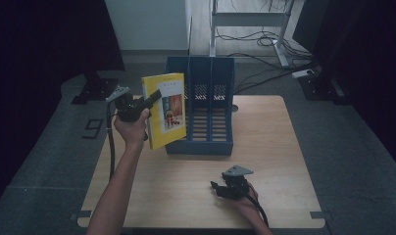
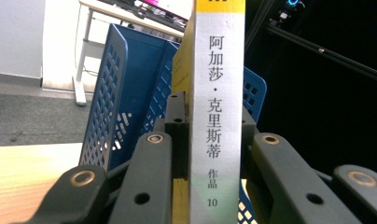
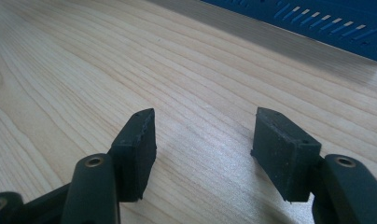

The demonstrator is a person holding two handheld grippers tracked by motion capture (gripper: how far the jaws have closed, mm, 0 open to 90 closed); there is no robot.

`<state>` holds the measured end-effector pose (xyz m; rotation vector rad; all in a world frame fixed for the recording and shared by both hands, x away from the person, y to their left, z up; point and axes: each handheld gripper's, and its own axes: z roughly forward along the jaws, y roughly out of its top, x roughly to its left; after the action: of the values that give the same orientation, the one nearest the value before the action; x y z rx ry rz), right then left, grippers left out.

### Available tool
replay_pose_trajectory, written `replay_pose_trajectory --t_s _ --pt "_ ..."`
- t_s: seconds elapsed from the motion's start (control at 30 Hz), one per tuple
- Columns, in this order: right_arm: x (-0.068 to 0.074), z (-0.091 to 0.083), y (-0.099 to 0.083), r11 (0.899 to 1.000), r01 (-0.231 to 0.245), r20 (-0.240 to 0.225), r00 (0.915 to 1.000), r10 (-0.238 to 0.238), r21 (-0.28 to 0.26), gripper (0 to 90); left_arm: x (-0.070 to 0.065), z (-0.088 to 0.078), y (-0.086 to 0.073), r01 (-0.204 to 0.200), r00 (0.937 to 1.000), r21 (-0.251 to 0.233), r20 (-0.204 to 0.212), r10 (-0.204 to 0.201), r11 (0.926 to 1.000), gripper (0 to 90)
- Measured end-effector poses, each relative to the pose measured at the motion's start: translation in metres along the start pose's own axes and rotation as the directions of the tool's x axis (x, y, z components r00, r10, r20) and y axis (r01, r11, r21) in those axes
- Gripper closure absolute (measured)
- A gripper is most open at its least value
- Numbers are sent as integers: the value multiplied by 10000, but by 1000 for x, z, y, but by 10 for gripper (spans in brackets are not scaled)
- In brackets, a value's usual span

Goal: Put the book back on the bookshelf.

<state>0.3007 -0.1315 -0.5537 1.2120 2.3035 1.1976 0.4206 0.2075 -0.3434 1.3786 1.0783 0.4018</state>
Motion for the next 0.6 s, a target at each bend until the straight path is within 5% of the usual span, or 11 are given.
replay_pose_trajectory --t_s 0.6 --pt "-1 -1 0 9999 -103 -100 9999 102 -30 390 8 20 -1 -27 9982 -78 -605 22 10000 757"
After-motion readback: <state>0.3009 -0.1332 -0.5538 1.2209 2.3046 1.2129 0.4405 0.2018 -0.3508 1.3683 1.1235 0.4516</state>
